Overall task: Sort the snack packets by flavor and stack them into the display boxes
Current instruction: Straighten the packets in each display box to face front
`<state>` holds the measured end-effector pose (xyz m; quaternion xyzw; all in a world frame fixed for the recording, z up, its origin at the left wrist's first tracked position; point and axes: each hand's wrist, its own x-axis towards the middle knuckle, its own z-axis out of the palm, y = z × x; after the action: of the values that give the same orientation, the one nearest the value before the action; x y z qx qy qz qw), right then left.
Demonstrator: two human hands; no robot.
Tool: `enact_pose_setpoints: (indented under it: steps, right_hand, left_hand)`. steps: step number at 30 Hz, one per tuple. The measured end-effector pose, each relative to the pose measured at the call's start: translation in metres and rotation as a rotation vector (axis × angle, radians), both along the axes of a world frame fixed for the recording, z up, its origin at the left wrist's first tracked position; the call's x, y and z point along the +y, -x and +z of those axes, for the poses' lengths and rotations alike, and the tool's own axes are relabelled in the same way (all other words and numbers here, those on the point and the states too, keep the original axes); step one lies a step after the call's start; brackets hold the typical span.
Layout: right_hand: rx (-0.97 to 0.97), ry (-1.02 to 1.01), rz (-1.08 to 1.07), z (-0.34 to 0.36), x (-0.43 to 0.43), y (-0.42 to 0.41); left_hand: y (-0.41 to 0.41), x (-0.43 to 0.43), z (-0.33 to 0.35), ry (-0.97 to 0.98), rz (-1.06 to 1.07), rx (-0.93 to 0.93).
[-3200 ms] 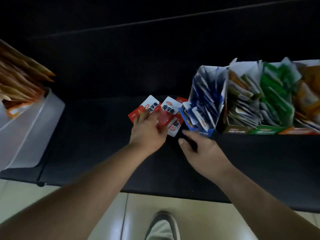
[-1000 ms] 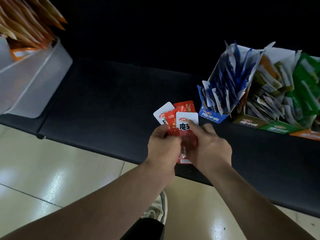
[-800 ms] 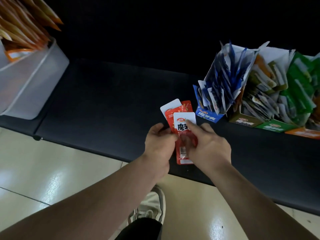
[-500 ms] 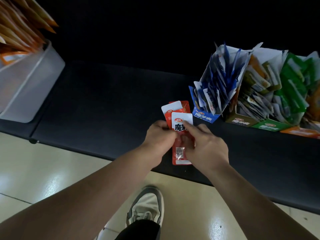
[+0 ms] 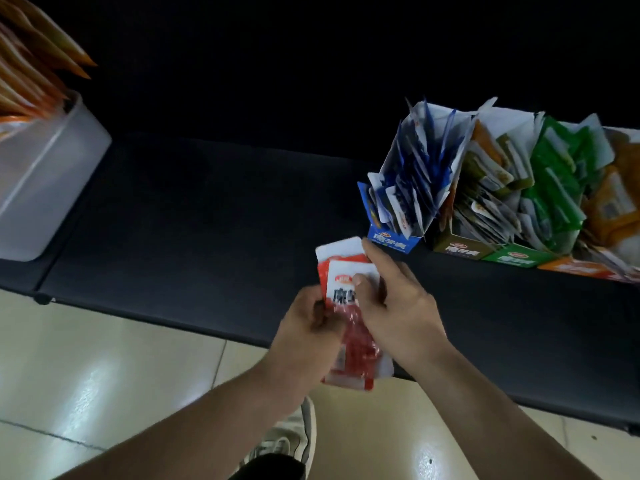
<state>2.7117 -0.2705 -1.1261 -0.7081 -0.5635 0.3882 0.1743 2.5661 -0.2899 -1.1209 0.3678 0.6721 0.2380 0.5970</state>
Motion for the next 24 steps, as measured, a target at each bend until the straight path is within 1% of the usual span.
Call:
enact_pose_setpoints:
  steps: [2, 5, 7, 11, 13, 16, 18, 19, 21, 22, 24]
  right_hand:
    - [0.166, 0.096, -0.095, 0.013, -0.002, -0.009]
    - [0.254, 0.178, -0.197, 0.032, -0.010, -0.022]
    - [0.284, 0.193, -0.253, 0.042, -0.018, -0.030]
    - [0.428, 0.243, -0.287, 0.062, -0.036, -0.055]
    - [0.501, 0.219, -0.307, 0.078, -0.044, -0.084]
    - [0.544, 0.190, -0.289, 0.098, -0.066, -0.134]
    - [0.633, 0.175, -0.283, 0.111, -0.079, -0.166]
    - [0.678, 0.154, -0.313, 0.115, -0.084, -0.182]
    - [0.743, 0.080, -0.467, 0.117, -0.088, -0.210]
    - [0.750, 0.017, -0.580, 0.115, -0.089, -0.221]
    - [0.712, -0.131, -0.806, 0.106, -0.086, -0.235]
  left_hand:
    - [-0.001, -0.014, 0.006, -0.001, -0.085, -0.030]
    - [-0.010, -0.025, 0.013, -0.045, -0.212, -0.029]
    - [-0.025, -0.026, 0.022, -0.083, -0.309, -0.014]
    - [-0.053, -0.029, 0.042, -0.155, -0.377, -0.047]
    - [-0.064, -0.029, 0.054, -0.208, -0.418, -0.081]
    - [-0.085, -0.031, 0.074, -0.186, -0.492, -0.153]
    - [-0.109, -0.027, 0.087, -0.206, -0.553, -0.138]
    - [-0.124, -0.023, 0.093, -0.221, -0.582, -0.128]
    - [-0.160, -0.012, 0.100, -0.245, -0.640, -0.134]
    - [-0.179, -0.006, 0.103, -0.260, -0.666, -0.136]
    - [-0.217, 0.009, 0.107, -0.329, -0.707, -0.071]
